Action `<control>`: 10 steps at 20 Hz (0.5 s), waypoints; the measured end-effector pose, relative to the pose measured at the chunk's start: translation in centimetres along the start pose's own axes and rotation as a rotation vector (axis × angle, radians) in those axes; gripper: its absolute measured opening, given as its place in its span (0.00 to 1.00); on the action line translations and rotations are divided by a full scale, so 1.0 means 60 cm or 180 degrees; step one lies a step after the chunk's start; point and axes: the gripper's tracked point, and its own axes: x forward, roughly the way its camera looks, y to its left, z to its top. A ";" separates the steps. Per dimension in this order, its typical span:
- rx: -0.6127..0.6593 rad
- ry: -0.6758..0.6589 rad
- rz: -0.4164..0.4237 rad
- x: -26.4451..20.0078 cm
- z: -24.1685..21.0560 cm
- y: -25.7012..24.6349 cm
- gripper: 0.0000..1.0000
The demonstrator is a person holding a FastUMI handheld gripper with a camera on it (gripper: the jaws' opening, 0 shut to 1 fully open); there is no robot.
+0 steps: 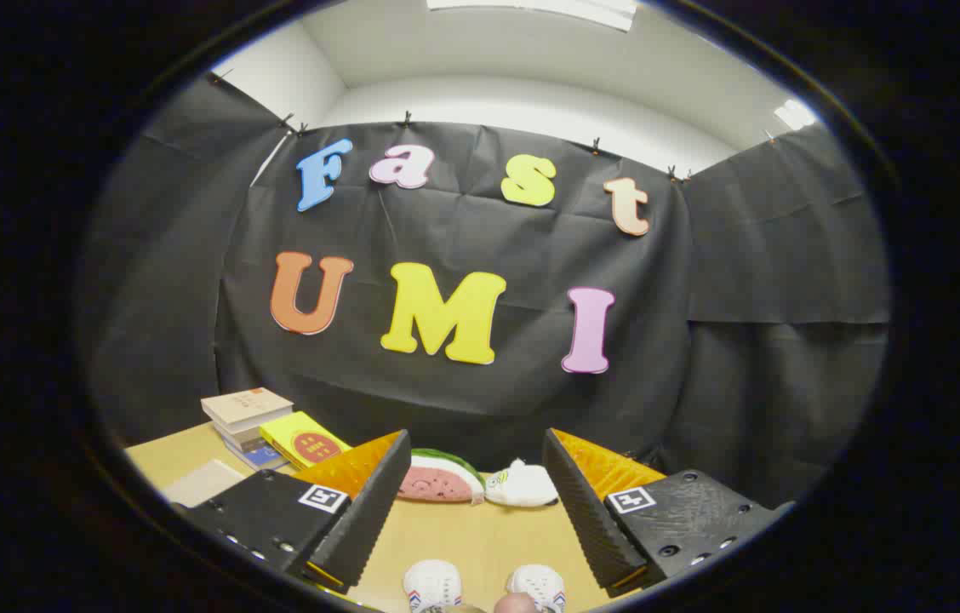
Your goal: Open the storage box then place both shoes into the box .Put the left shoe in first, then the right shoe, with the right side of both shoes facing outward in a uniform manner.
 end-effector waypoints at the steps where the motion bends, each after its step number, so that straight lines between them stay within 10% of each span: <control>1: -0.0009 -0.0002 0.0054 0.004 -0.002 0.006 0.95; 10: 0.0154 0.0091 0.0226 0.013 -0.010 -0.010 0.95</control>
